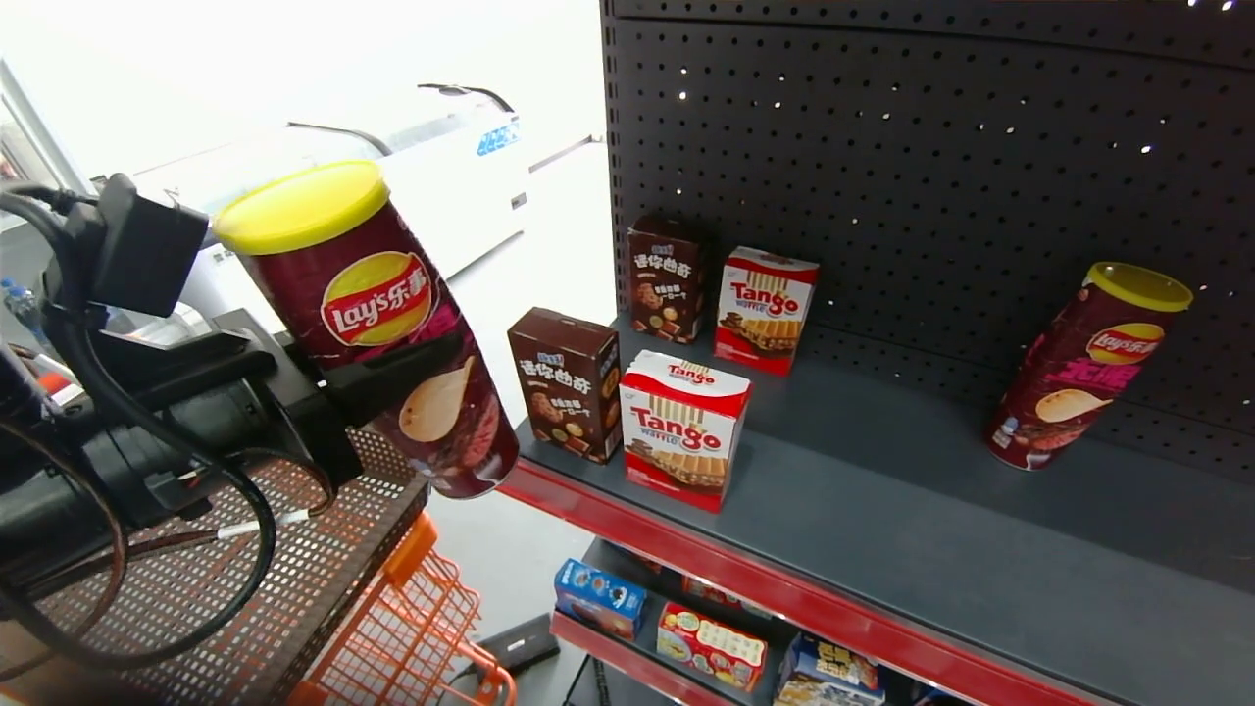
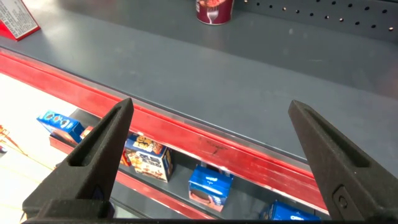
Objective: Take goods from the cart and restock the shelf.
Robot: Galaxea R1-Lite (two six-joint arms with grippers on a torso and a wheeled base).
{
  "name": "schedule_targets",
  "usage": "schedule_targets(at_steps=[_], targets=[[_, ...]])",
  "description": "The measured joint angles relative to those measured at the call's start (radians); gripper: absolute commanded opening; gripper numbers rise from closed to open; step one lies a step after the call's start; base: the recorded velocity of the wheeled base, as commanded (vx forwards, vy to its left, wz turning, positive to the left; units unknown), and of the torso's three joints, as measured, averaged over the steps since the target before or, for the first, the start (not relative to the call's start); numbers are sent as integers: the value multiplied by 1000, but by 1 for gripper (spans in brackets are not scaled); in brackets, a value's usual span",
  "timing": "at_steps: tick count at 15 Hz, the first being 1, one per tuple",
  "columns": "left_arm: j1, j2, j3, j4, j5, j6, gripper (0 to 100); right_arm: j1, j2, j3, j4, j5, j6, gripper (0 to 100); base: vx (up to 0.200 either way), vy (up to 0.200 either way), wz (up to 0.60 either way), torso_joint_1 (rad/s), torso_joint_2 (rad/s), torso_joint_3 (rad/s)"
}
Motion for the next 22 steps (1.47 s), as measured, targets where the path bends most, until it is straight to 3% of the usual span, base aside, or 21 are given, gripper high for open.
schedule_targets(at_steps=[6, 8, 10, 12, 18, 22], targets=[[-124, 13, -27, 7, -31, 0, 0, 0, 0, 0, 0, 0, 0, 100, 0, 0, 0, 0, 0, 0], [-129, 16, -31, 18, -132, -6, 0, 0, 0, 0, 0, 0, -3, 100, 0, 0, 0, 0, 0, 0], [-130, 6, -30, 87, -161, -6, 0, 0, 0, 0, 0, 0, -4, 100, 0, 0, 0, 0, 0, 0], [-144, -26, -27, 169, -167, -5, 0, 0, 0, 0, 0, 3, -6, 100, 0, 0, 0, 0, 0, 0], [-240, -61, -27, 177, -171, -5, 0, 0, 0, 0, 0, 3, -5, 100, 0, 0, 0, 0, 0, 0], [-254, -64, -26, 178, -170, -4, 0, 0, 0, 0, 0, 3, -5, 100, 0, 0, -150, -3, 3, -1]])
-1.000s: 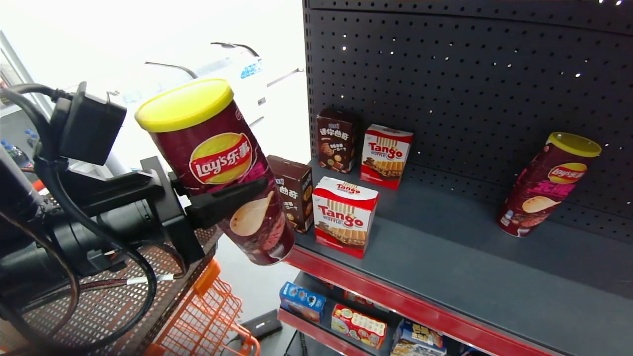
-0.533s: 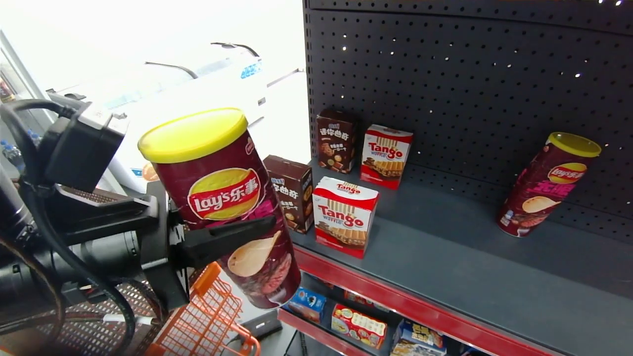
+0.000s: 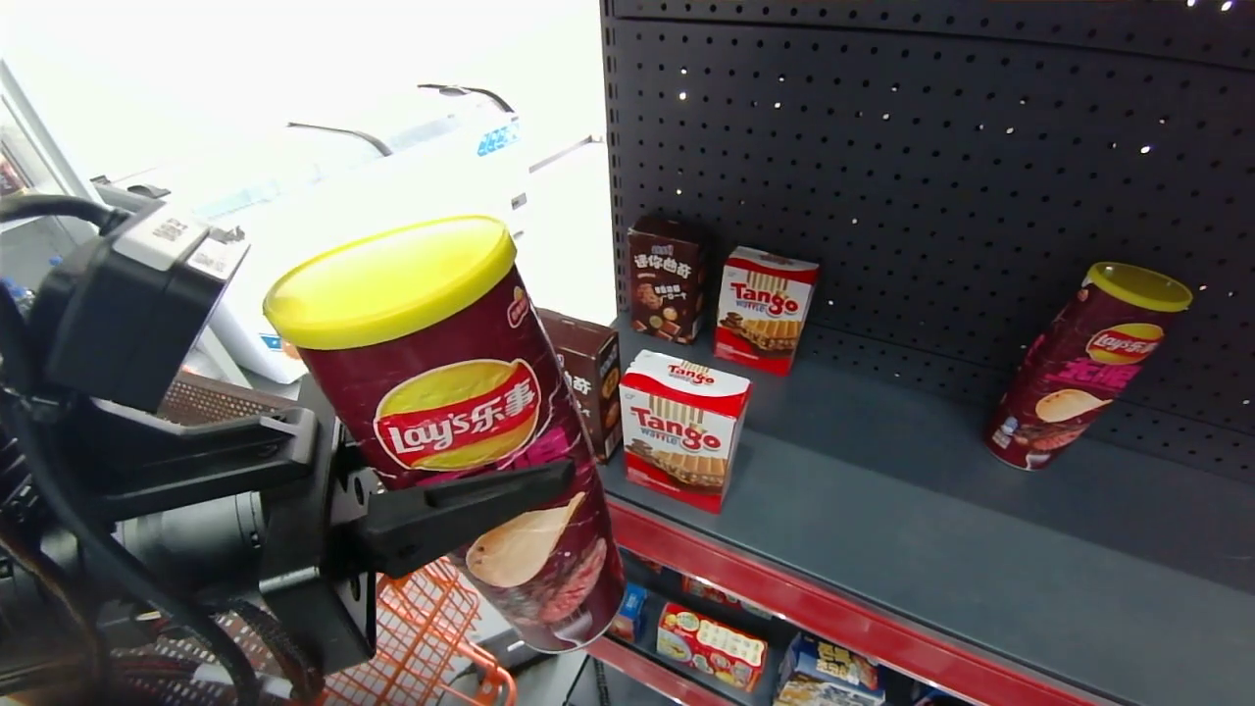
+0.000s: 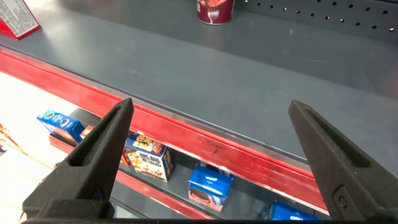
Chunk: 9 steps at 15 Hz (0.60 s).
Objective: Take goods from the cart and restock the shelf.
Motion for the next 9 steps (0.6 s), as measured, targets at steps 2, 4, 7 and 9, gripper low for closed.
schedule_targets(at_steps=[2, 4, 7, 9], targets=[[-4, 0, 1, 0, 0, 0, 0, 0, 0, 0, 0, 0, 0, 100, 0, 0, -600, 0, 0, 5], [-5, -3, 1, -1, 1, 0, 0, -1, 0, 0, 0, 0, 0, 100, 0, 0, -600, 0, 7, 2], [-5, -2, 0, -3, 0, 0, 0, 0, 0, 0, 0, 0, 0, 100, 0, 0, -600, 4, -2, 4], [-5, -1, 1, -4, 1, 0, 0, -1, 0, 0, 0, 0, 0, 100, 0, 0, -600, -2, 2, 2]])
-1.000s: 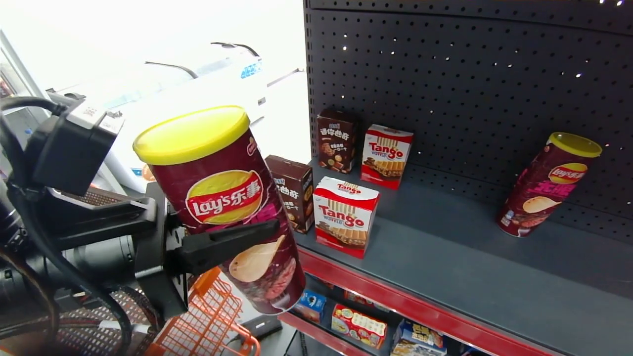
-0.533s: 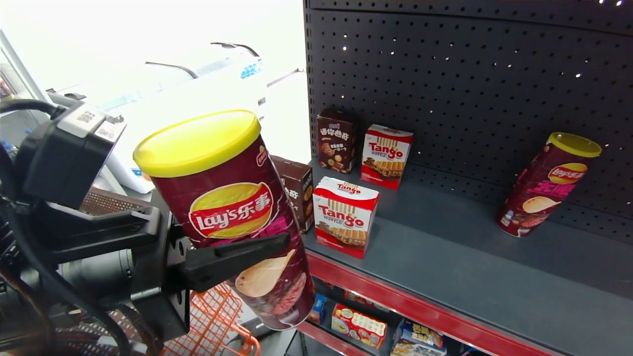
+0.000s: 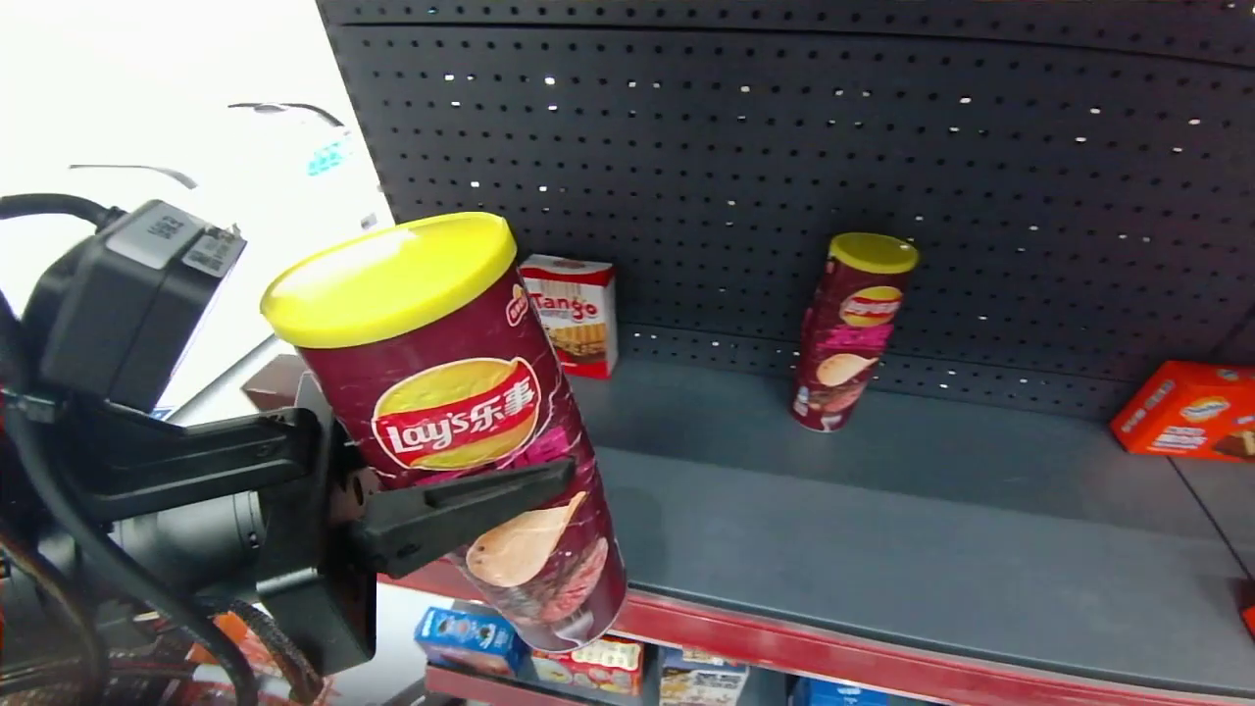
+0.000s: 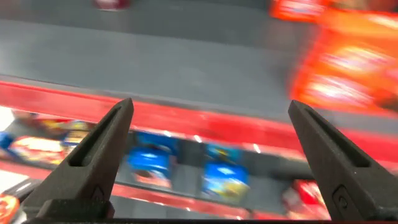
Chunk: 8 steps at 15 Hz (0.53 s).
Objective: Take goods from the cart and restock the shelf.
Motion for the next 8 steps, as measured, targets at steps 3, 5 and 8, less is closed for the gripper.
schedule_targets(at_steps=[3, 5, 8], targets=[[0, 0, 3, -1, 1, 0, 0, 1, 0, 0, 0, 0, 1, 100, 0, 0, 0, 0, 0, 0], [0, 0, 7, -2, 1, 0, 0, 1, 0, 0, 0, 0, 0, 100, 0, 0, 0, 0, 0, 0], [1, -8, 18, -2, 1, 0, 0, 1, 0, 0, 0, 0, 0, 100, 0, 0, -400, 5, 0, 2]])
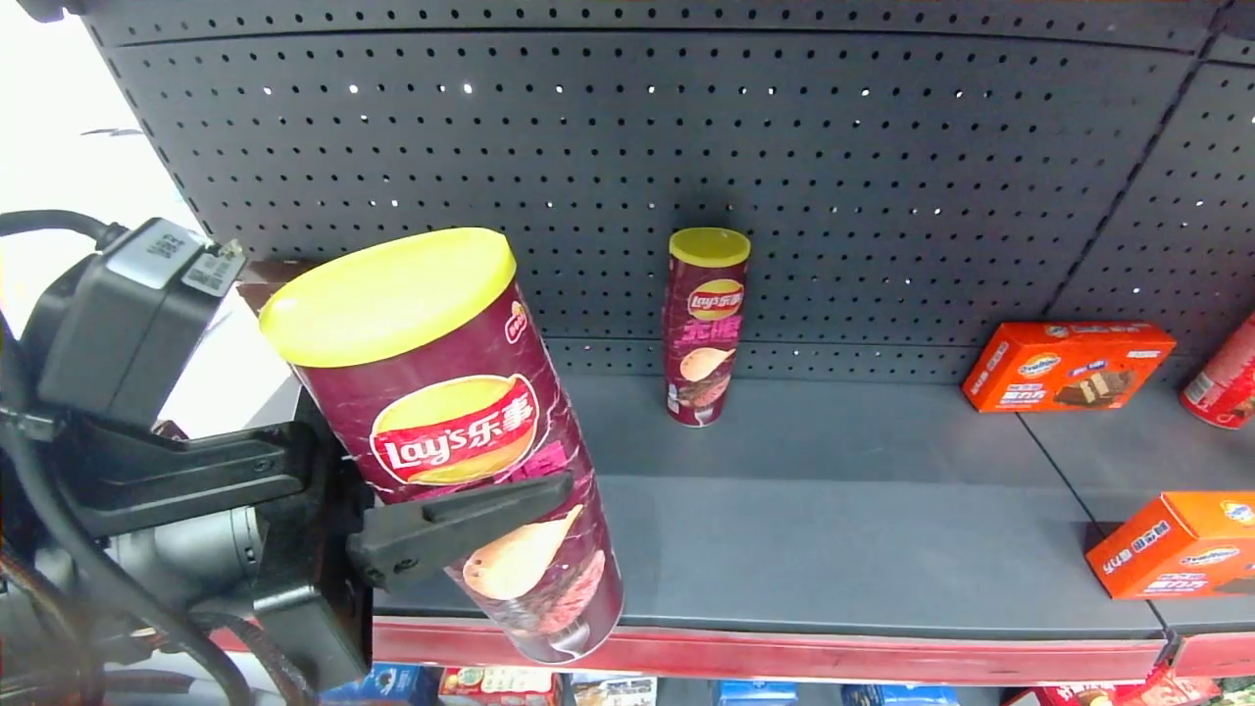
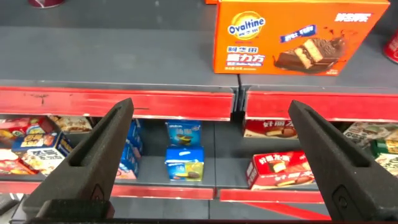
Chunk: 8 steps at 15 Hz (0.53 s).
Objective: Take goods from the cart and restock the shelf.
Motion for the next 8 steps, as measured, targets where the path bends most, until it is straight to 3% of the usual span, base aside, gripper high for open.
schedule_targets(at_steps=[8], targets=[[15, -16, 3, -1, 0, -1, 0, 0, 0, 0, 0, 4, -1, 100, 0, 0, 0, 0, 0, 0]])
